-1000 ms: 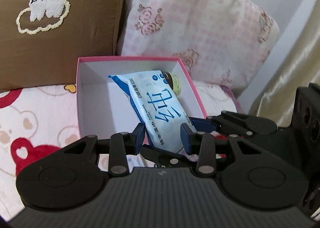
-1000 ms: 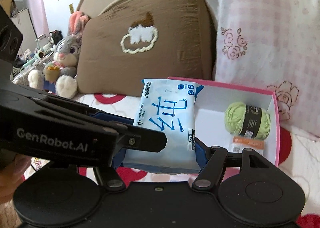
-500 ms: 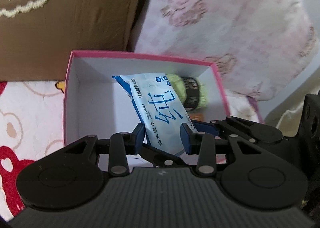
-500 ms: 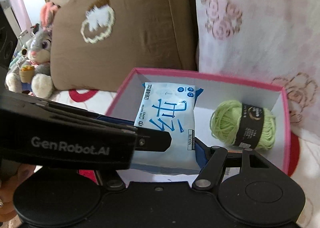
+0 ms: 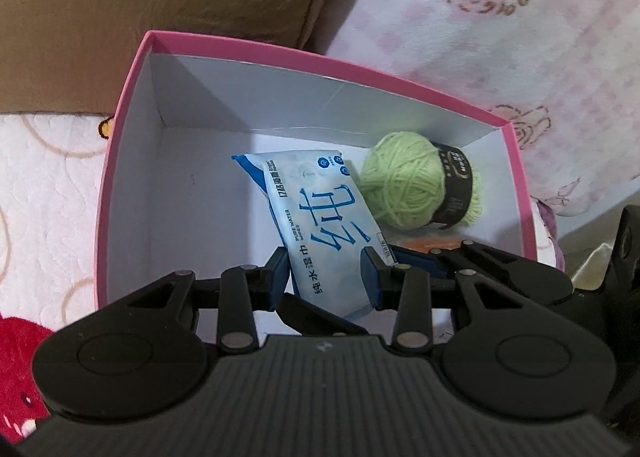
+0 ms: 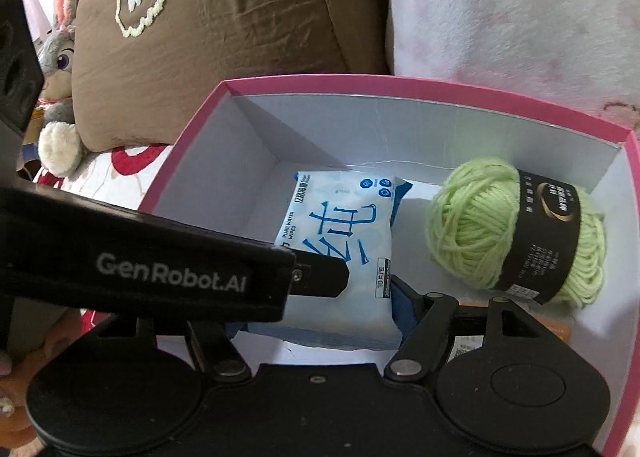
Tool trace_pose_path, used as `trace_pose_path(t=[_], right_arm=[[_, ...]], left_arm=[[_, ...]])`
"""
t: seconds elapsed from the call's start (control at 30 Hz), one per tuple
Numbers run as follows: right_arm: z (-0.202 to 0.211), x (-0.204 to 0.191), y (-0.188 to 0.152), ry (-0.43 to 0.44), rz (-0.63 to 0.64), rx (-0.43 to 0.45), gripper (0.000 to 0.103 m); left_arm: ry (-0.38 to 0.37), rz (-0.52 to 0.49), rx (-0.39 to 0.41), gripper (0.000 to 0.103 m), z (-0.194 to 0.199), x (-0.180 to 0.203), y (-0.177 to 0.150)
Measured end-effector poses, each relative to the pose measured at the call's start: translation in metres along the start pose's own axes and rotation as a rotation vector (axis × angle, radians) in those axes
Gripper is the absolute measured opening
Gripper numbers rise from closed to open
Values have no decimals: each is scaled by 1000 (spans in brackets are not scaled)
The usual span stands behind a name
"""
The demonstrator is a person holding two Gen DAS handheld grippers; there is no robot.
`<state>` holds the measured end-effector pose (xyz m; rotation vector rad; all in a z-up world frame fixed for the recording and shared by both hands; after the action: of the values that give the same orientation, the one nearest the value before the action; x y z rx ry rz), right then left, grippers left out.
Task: Organize objects
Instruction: 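Carry the wet-wipes pack with the left tool into the pink box, then open the left tool to release the wipes beside the yarn ball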
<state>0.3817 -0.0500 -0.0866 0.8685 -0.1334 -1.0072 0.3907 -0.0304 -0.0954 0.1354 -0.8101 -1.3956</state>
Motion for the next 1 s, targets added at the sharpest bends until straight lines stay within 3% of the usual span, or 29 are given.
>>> trace_pose_path(t=[0.2, 0.63, 0.93, 1.0], right_arm=[[-7, 1, 0, 36, -19, -23, 80], [-22, -6, -1, -2, -8, -47, 78], [-18, -1, -5, 40, -21, -60, 80], [-18, 1, -5, 30, -31, -52, 70]], left_arm=[[24, -13, -2, 37, -7, -8, 0], [57, 19, 17, 37, -26, -18, 0], [74, -10, 43, 27, -32, -14, 1], [80, -21, 47, 27, -31, -19, 2]])
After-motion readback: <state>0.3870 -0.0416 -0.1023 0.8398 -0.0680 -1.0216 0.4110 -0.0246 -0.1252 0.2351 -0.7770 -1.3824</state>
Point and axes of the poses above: each gripper's, at about its wrist camera, not at the fingertips, and z roughly against the way its jaws point, x to its right, y to its top, the point moved 6 cm from there along -z, roughly the way its jaws point, and after that the axes turned 13 degrees about x, right-handed, at the moved point
